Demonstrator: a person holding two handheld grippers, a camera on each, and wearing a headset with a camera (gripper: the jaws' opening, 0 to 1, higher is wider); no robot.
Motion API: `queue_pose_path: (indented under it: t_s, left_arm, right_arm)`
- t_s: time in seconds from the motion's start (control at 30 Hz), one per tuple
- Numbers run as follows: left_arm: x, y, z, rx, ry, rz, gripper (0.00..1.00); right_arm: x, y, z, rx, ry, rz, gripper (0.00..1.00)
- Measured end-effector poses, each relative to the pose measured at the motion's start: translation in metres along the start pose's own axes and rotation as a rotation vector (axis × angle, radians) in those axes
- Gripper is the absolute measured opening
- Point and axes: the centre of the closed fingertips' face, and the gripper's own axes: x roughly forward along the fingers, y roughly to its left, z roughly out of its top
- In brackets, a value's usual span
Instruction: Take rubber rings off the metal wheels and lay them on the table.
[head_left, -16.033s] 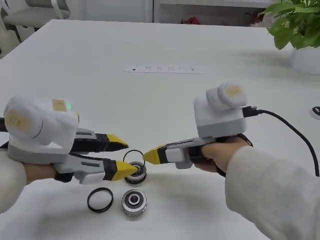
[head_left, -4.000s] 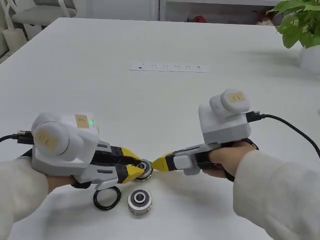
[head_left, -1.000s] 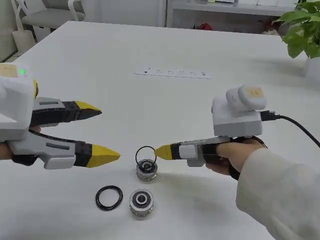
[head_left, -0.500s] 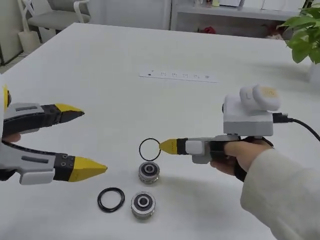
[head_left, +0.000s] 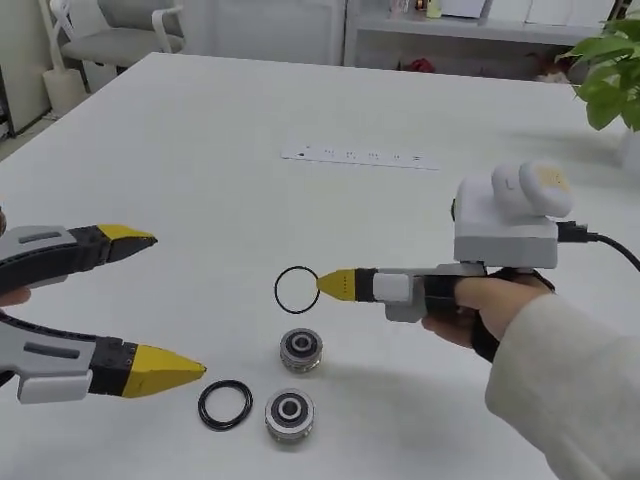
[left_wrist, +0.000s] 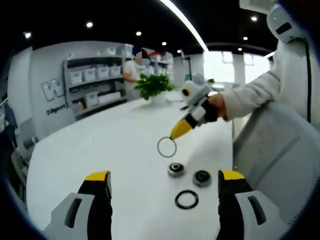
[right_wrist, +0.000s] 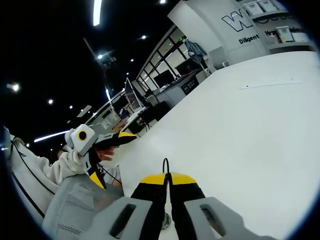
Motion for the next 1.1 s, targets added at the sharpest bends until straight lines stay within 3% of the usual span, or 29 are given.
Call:
queue_pose_path:
  t_s: [0.23, 0.43, 1.1]
  left_arm:
    - [-0.002, -0.002, 0.001, -0.015, -0.023, 0.005, 1.0]
    - [-0.003, -0.007, -0.003, -0.014, -0.005, -0.01, 1.0]
    - [-0.001, -0.015, -0.011, -0.033, 0.031, -0.046, 0.98]
  right_arm:
    - [0.003, 0.012, 0.0, -0.019, 0.013, 0.018, 0.0]
    - [0.005, 0.022, 0.002, -0.034, 0.016, 0.043, 0.0]
    - [0.012, 0.037, -0.004, -0.051, 0.047, 0.086, 0.0]
